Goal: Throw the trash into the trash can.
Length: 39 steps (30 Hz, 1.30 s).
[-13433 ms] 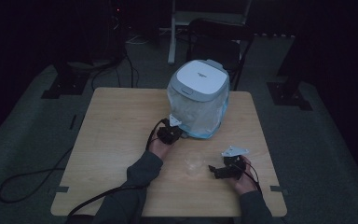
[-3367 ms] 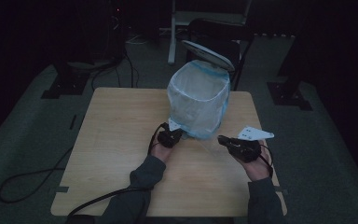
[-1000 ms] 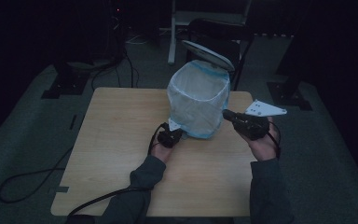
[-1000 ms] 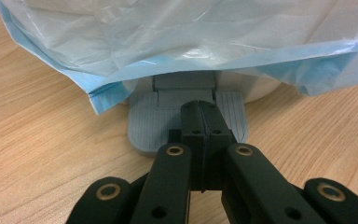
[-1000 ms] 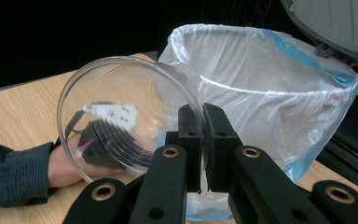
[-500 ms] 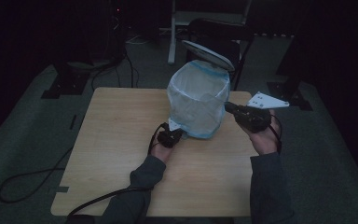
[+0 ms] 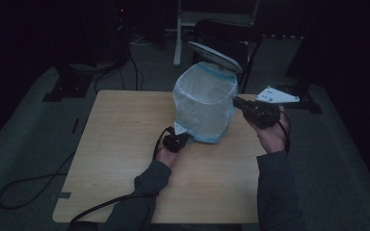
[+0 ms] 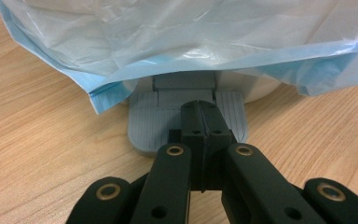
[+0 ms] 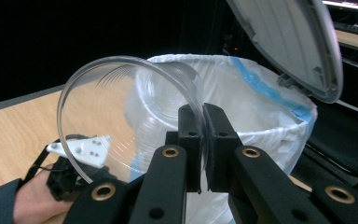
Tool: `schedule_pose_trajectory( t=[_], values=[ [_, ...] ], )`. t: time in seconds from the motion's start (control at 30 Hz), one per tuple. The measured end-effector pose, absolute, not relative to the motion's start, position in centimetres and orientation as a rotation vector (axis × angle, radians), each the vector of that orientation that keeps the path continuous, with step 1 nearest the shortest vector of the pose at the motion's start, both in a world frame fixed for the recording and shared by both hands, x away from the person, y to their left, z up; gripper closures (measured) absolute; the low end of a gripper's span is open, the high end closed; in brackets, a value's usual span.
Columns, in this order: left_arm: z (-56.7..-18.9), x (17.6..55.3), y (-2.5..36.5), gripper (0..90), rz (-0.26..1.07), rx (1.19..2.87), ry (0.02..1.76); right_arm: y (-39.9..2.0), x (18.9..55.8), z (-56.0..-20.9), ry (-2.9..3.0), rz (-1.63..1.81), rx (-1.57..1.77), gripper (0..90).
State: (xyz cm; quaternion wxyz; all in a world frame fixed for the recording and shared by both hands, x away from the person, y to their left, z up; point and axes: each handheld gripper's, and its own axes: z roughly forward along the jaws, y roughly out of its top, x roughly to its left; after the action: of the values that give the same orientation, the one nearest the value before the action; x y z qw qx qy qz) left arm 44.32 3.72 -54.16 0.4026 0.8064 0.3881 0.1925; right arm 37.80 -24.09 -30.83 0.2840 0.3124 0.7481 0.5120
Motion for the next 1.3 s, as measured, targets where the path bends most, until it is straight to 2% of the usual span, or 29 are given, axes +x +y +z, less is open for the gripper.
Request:
schedule_pose_trajectory(
  t=[1.3],
  values=[
    [-54.1, 44.3, 3.7, 90.0, 0.486, 2.039, 0.982, -23.8, 41.8, -31.3, 1.973, 1.363, 0.963, 86.9]
  ],
)
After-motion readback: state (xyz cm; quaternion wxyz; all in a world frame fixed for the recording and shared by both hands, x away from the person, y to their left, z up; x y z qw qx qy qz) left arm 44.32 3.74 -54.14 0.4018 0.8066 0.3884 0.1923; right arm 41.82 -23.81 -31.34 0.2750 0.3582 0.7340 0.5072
